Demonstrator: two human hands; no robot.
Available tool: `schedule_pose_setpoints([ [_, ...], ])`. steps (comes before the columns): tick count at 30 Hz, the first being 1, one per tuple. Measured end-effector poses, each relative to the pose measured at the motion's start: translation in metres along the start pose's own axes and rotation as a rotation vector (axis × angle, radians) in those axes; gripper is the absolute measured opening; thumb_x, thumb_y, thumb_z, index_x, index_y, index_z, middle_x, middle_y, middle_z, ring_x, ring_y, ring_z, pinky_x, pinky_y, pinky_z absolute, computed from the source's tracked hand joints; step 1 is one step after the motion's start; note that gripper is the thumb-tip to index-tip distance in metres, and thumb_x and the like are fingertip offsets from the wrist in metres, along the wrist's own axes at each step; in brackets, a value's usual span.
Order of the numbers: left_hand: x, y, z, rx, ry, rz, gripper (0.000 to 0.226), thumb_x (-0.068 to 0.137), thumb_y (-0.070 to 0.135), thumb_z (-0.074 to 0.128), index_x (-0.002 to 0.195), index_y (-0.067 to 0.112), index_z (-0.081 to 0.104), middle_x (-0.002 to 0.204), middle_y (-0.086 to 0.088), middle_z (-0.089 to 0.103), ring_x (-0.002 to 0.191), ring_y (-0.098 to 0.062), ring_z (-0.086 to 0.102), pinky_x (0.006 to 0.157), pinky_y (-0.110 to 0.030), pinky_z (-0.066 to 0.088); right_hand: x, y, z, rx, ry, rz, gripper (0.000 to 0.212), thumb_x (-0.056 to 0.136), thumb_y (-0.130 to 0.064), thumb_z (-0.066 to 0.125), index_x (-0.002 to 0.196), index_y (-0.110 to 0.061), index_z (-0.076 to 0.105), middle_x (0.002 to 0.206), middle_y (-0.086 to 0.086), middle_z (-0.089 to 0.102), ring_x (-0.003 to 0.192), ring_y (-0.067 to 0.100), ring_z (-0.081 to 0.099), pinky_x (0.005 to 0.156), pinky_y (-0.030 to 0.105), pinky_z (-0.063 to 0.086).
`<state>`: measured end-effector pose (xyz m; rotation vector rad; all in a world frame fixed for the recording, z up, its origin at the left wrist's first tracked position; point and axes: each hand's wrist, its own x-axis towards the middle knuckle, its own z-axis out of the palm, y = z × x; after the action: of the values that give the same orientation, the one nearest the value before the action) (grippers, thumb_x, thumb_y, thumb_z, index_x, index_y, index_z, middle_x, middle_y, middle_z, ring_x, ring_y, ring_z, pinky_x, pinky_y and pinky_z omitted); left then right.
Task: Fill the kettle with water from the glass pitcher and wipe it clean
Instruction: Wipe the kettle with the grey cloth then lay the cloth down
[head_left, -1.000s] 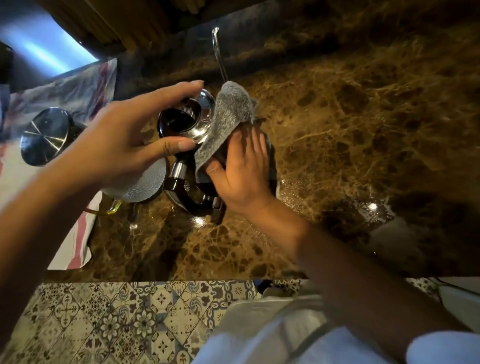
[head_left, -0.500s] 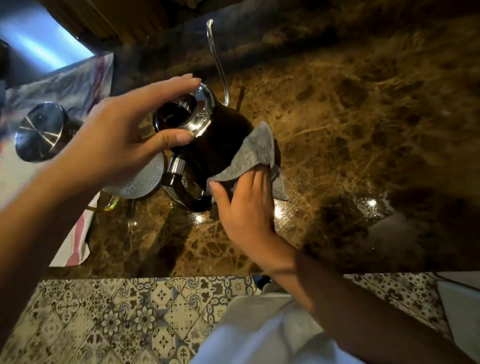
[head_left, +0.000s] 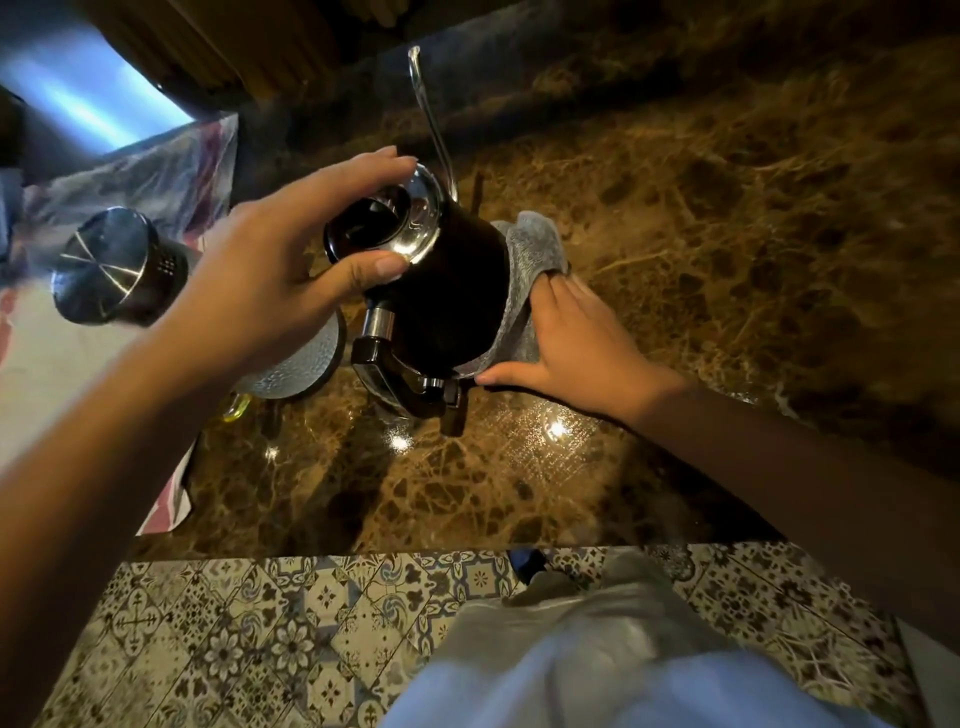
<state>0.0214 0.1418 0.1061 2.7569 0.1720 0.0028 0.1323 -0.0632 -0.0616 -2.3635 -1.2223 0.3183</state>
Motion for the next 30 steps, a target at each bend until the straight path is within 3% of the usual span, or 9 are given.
schedule_pose_setpoints([
  [2, 0.000, 0.001, 0.000, -0.003, -0.005, -0.002, 0.068, 0.092, 0.053, 0.058, 0.155, 0.038, 0.040, 0.160, 0.022, 0.037, 0.147, -0.003, 0.036, 0.115, -0.026, 0.029, -0.002, 0.001, 0.000, -0.037, 0.020, -0.007, 0.108, 0.074, -0.085, 0.061, 0.134, 0.004, 0.048, 0.129, 0.018, 0.060, 0.126, 0.033, 0.056, 0.120, 0.042, 0.030],
  [6, -0.001, 0.001, 0.001, -0.019, -0.003, -0.009, 0.067, 0.091, 0.052, 0.059, 0.154, 0.039, 0.042, 0.160, 0.021, 0.038, 0.146, -0.003, 0.038, 0.112, -0.021, 0.029, -0.008, -0.028, 0.002, 0.045, 0.119, 0.082, 0.103, 0.070, -0.079, 0.072, 0.130, 0.002, 0.052, 0.126, 0.017, 0.063, 0.121, 0.033, 0.058, 0.114, 0.041, 0.038],
  [10, -0.001, -0.004, -0.001, -0.075, -0.010, 0.024, 0.062, 0.094, 0.043, 0.063, 0.152, 0.034, 0.046, 0.162, 0.016, 0.041, 0.150, -0.009, 0.039, 0.120, -0.045, 0.037, -0.011, -0.043, 0.019, 0.080, 0.227, 0.160, 0.103, 0.066, -0.080, 0.075, 0.123, 0.004, 0.056, 0.116, 0.018, 0.065, 0.112, 0.034, 0.063, 0.101, 0.041, 0.049],
  [13, 0.002, -0.008, -0.004, -0.081, -0.041, 0.063, 0.058, 0.096, 0.040, 0.065, 0.150, 0.028, 0.049, 0.162, 0.012, 0.042, 0.150, -0.006, 0.038, 0.121, -0.038, 0.035, -0.007, -0.027, 0.009, 0.064, 0.168, 0.104, 0.105, 0.067, -0.081, 0.072, 0.127, 0.003, 0.054, 0.121, 0.018, 0.063, 0.115, 0.034, 0.061, 0.101, 0.042, 0.049],
  [16, 0.004, -0.012, -0.006, -0.065, -0.056, 0.090, 0.057, 0.097, 0.045, 0.064, 0.149, 0.026, 0.050, 0.162, 0.011, 0.041, 0.151, -0.006, 0.036, 0.122, -0.036, 0.033, 0.007, -0.003, -0.009, 0.273, -0.025, 0.035, 0.103, 0.075, -0.074, 0.073, 0.148, -0.008, 0.041, 0.143, 0.011, 0.054, 0.132, 0.027, 0.051, 0.110, 0.041, 0.045],
  [19, 0.003, -0.013, -0.005, -0.073, -0.056, 0.114, 0.059, 0.096, 0.046, 0.061, 0.150, 0.025, 0.049, 0.162, 0.008, 0.042, 0.152, -0.009, 0.036, 0.122, -0.044, 0.035, 0.023, 0.014, -0.017, 0.527, -0.043, -0.013, 0.082, 0.088, -0.067, 0.063, 0.152, -0.021, 0.041, 0.150, -0.001, 0.052, 0.137, 0.016, 0.049, 0.111, 0.033, 0.041],
  [22, 0.004, -0.012, -0.006, -0.085, -0.060, 0.144, 0.057, 0.096, 0.043, 0.062, 0.149, 0.026, 0.049, 0.162, 0.005, 0.043, 0.152, -0.011, 0.036, 0.122, -0.049, 0.035, 0.044, 0.002, -0.015, 0.728, 0.024, 0.119, 0.053, 0.102, -0.059, 0.045, 0.134, -0.021, 0.063, 0.131, -0.002, 0.067, 0.122, 0.016, 0.062, 0.103, 0.035, 0.048],
  [26, 0.006, -0.012, -0.007, -0.098, -0.073, 0.144, 0.056, 0.096, 0.040, 0.064, 0.148, 0.025, 0.050, 0.161, 0.003, 0.044, 0.153, -0.015, 0.037, 0.121, -0.055, 0.036, 0.071, -0.028, -0.016, 0.888, 0.094, 0.296, 0.070, 0.101, -0.069, 0.028, 0.128, -0.020, 0.070, 0.130, 0.005, 0.069, 0.124, 0.023, 0.062, 0.110, 0.043, 0.046],
  [30, 0.006, -0.010, -0.005, -0.104, -0.061, 0.110, 0.056, 0.096, 0.041, 0.065, 0.147, 0.025, 0.052, 0.161, 0.006, 0.045, 0.152, -0.014, 0.037, 0.121, -0.055, 0.035, 0.044, -0.050, -0.002, 0.923, 0.270, 0.331, 0.083, 0.092, -0.072, 0.025, 0.143, -0.015, 0.057, 0.146, 0.011, 0.057, 0.137, 0.026, 0.051, 0.115, 0.050, 0.040],
])
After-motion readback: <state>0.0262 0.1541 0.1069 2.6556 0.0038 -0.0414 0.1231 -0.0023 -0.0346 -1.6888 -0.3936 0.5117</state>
